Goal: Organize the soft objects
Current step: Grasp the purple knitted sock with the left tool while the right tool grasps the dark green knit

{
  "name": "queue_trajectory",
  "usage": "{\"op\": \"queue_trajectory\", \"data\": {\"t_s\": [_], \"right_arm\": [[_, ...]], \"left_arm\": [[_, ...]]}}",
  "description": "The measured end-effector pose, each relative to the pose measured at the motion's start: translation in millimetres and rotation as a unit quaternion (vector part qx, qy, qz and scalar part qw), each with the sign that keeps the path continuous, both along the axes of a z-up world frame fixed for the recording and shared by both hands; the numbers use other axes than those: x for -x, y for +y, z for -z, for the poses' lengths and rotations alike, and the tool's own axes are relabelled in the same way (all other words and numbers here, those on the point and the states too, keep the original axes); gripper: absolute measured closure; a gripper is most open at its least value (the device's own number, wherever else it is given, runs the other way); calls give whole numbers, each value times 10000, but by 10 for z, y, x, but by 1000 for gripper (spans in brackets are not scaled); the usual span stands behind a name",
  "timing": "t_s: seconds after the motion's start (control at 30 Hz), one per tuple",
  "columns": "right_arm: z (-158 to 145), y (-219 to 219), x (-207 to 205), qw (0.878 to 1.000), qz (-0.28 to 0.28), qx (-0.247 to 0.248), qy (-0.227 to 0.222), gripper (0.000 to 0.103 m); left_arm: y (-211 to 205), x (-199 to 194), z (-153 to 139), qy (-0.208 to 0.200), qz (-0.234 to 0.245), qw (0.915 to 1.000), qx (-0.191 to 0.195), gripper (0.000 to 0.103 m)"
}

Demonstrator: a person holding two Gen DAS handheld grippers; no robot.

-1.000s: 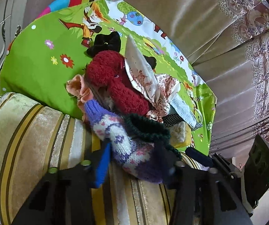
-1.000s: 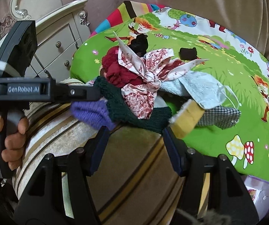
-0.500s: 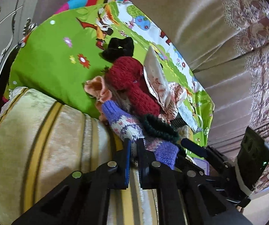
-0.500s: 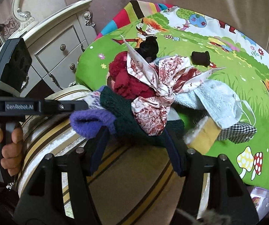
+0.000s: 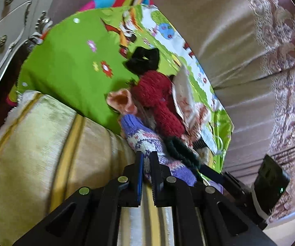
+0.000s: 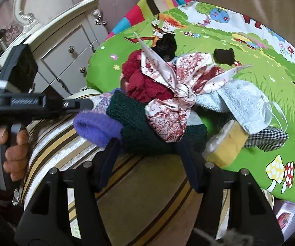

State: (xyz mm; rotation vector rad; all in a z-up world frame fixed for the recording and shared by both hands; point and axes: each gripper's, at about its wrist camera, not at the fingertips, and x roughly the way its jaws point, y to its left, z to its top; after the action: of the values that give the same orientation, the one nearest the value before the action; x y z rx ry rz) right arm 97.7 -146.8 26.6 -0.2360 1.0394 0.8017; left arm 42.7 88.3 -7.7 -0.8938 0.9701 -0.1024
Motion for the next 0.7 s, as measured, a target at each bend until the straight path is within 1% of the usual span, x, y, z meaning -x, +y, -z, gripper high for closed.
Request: {"op": "queue_trajectory", "data": {"t_s": [0.13,0.23,0.3,0.33,0.43,0.5,0.53,0.57,0.63,0.67,0.7], "right_arm": [[29,-31,-36,10000,72,31,38,39],[110,42,-58,9997,-54,213,129,39],[189,124,-75,9991,-121,355,186,39],[202,128,-97,9991,-103,355,207,39],[260,171,-194,9988,35,395,286,39],[309,209,-222,9985,88,444,321,39],[327,235,-238,9983,105,471,321,39],[332,258,-251,9983,117,488,305,41],[343,289,-275,9983,140,480,313,51],[355,296,-281,9982,147,476,334,65],[370,304,-283,9981,148,477,360,71]], "left_arm": [[112,5,12,44,-136,9999,-38,96],[100,-9,5,44,-80,10000,-29,96],[103,-6,4,64,-128,9999,7,92],[127,-6,16,92,-175,9997,112,91],[153,-10,10,64,-236,9990,377,75],[97,-55,-31,-14,-138,9991,402,55],[55,-89,-54,-32,-64,9994,345,51],[23,-119,-62,-23,-18,9996,282,47],[-20,-176,-53,83,-8,9999,112,47],[-35,-207,-36,139,-14,9999,39,47],[-45,-230,-24,168,2,9999,-7,47]]}}
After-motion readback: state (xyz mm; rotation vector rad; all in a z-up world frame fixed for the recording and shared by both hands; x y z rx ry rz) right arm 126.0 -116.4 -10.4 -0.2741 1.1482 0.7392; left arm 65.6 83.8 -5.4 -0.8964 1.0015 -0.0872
